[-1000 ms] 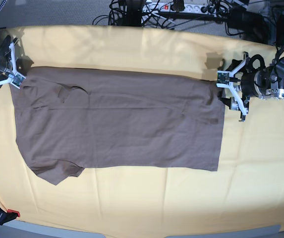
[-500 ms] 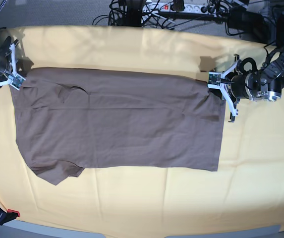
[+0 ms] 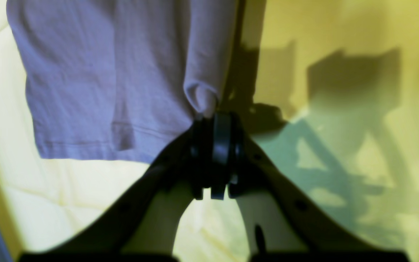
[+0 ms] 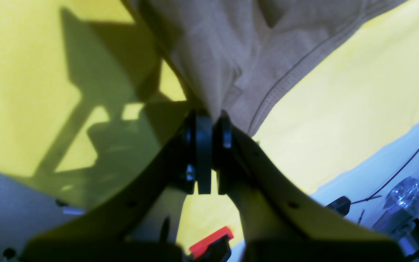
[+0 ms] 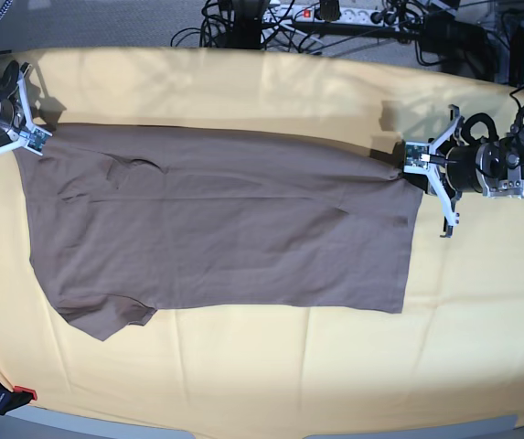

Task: Fold the T-shirt properly
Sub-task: 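Regrasp the shirt edge with both grippers and drag it flat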

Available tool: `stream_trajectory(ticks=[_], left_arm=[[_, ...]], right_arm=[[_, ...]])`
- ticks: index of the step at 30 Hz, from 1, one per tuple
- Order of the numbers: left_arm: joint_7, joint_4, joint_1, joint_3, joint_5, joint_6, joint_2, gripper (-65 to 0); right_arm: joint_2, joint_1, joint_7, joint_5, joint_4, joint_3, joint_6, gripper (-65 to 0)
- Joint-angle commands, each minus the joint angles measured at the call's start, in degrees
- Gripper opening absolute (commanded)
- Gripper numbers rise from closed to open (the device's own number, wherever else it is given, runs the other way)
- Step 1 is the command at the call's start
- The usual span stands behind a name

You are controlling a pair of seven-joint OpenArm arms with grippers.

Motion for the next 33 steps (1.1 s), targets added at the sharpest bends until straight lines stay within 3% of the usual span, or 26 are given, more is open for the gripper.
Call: stream_trajectory(ticks=[1,7,12,17,23,33], left_arm=[[-0.6,0.8,-1.1,-0.5,-0.8,-0.1,-1.7,-65.0],[-1.0,4.7,-1.1,-0.5,-2.4,-0.1,-6.3,-65.0],[-0.9,8.3,-0.9,-0.5,-5.6,-0.1,-9.8,-65.0],[-1.0,10.0,3.9,-0.5,-4.8,-0.1,-12.6,-65.0],[-1.0,10.3,9.4,-0.5,-1.6,-0.1,-13.1,-65.0],[-0.9,10.3,10.3,-0.5,-5.4,-0.1,-13.2,-65.0]], right_arm=[[2.2,0.2,-1.8,1.4,1.3,0.8,-0.2,-65.0],[4.9,0.2,-12.1,14.0,4.1,0.8,2.2,-65.0],[4.9,0.2,-15.9,19.5,4.8,0.8,3.5,-65.0],[5.8,-0.7,-23.2,27.5,4.9,0.8,3.5,-65.0],[8.6,-6.6,-24.6,28.0,7.7,0.8,3.5,-65.0],[8.6,-8.4,-24.7,28.0,8.1,0.9,3.5,-65.0]])
